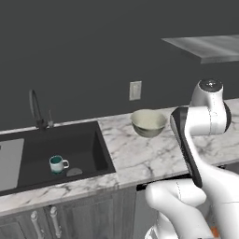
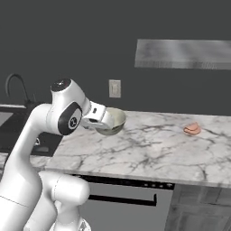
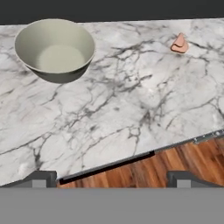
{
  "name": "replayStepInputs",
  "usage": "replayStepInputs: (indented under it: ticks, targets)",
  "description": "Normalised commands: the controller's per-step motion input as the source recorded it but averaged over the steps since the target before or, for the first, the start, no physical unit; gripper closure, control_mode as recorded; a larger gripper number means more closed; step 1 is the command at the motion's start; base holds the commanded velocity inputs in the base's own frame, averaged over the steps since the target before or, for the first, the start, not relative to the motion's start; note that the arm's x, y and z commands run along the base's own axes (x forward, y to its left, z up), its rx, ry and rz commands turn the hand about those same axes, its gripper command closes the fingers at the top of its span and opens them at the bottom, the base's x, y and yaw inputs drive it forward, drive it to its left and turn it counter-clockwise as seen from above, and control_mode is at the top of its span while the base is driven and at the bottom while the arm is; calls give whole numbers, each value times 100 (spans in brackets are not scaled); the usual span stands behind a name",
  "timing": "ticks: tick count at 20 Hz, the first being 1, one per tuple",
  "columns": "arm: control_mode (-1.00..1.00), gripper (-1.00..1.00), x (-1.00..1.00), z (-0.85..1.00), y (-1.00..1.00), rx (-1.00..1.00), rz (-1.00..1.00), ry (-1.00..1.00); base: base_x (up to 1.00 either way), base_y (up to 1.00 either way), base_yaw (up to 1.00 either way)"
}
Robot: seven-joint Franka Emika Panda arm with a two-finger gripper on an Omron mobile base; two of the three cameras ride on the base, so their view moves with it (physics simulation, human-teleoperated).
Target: Pick the mug and place it in the sink. Pick the bowl and place it in the open cabinet and then close the cabinet.
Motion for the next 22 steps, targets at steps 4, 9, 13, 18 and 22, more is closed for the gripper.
replayStepInputs:
  ticks: [4,9,13,18,22]
  targets:
    - [100,-100,0,0,0,0,0,0,6,-37,-1]
    - [100,-100,0,0,0,0,0,0,30,-28,0]
    - [100,-100,0,0,0,0,0,0,49,-2,0]
    - [100,-100,0,0,0,0,0,0,64,0,0]
    - [100,-100,0,0,0,0,0,0,29,-21,0]
